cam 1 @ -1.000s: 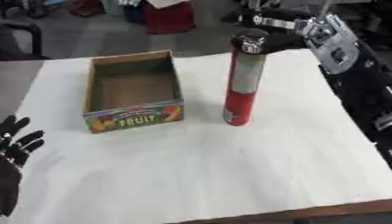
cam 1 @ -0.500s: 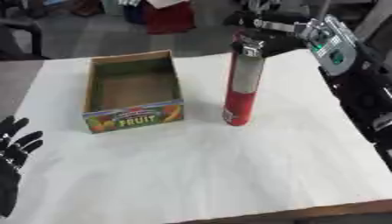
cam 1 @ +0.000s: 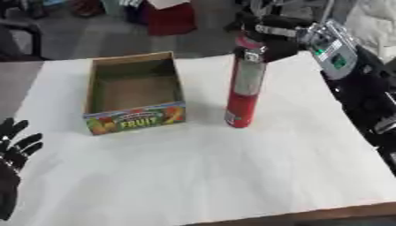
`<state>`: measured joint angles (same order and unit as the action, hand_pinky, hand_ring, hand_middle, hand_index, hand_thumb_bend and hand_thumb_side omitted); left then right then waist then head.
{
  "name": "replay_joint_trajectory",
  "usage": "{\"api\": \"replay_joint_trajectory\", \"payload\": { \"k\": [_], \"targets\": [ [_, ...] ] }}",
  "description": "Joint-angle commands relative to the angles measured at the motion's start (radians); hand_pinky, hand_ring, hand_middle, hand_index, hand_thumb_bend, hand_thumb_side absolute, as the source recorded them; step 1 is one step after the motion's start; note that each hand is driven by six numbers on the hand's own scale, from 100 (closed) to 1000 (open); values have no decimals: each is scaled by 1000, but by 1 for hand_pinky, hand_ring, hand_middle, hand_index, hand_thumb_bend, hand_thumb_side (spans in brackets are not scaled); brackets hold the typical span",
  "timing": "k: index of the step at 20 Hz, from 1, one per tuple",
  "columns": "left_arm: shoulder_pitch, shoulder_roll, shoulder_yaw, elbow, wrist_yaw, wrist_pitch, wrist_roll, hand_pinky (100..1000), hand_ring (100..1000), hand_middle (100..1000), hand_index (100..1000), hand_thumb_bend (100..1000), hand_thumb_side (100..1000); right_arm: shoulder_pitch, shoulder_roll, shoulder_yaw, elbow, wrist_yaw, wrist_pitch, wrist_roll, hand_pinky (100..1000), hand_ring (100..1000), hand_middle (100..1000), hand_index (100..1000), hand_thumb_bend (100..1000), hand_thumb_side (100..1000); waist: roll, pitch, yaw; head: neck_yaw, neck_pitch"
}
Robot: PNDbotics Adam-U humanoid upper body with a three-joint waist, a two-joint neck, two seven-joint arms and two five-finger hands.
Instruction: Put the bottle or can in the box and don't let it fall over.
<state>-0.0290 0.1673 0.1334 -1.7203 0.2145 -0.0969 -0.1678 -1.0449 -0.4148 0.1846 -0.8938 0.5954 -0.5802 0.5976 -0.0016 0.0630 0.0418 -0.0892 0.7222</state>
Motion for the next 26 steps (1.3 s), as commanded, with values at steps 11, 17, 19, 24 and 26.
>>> {"api": "replay_joint_trajectory", "payload": {
  "k": [11, 17, 19, 24, 26],
  "targets": [
    [-11, 15, 7, -19, 5, -2, -5, 863, 799, 891, 986, 321, 1000, 2, 4, -34, 56, 61, -284, 243, 791, 809, 848, 986, 100, 651, 3, -6, -1, -5, -13],
    [-11, 15, 6, -19, 6, -1, -5, 864, 799, 889, 986, 321, 1000, 0, 10, -25, 14, 37, -307, 147, 290, 437, 580, 713, 100, 102, 2, -5, 0, -6, -12],
    [-11, 15, 6, -19, 6, -1, -5, 864, 798, 889, 986, 318, 1000, -2, 8, -20, -7, 45, -320, 98, 153, 339, 503, 609, 100, 100, 1, -5, 1, -7, -12],
    [-13, 15, 6, -19, 8, 0, -4, 864, 799, 888, 985, 317, 1000, -4, 13, 3, -74, 98, -327, -75, 100, 149, 320, 414, 100, 264, 0, -5, 5, -11, -12],
    [-14, 15, 5, -19, 9, 1, -5, 864, 799, 888, 985, 317, 1000, -7, 15, 14, -94, 114, -327, -137, 100, 139, 288, 388, 100, 279, 0, -5, 6, -12, -13]
  ]
}}
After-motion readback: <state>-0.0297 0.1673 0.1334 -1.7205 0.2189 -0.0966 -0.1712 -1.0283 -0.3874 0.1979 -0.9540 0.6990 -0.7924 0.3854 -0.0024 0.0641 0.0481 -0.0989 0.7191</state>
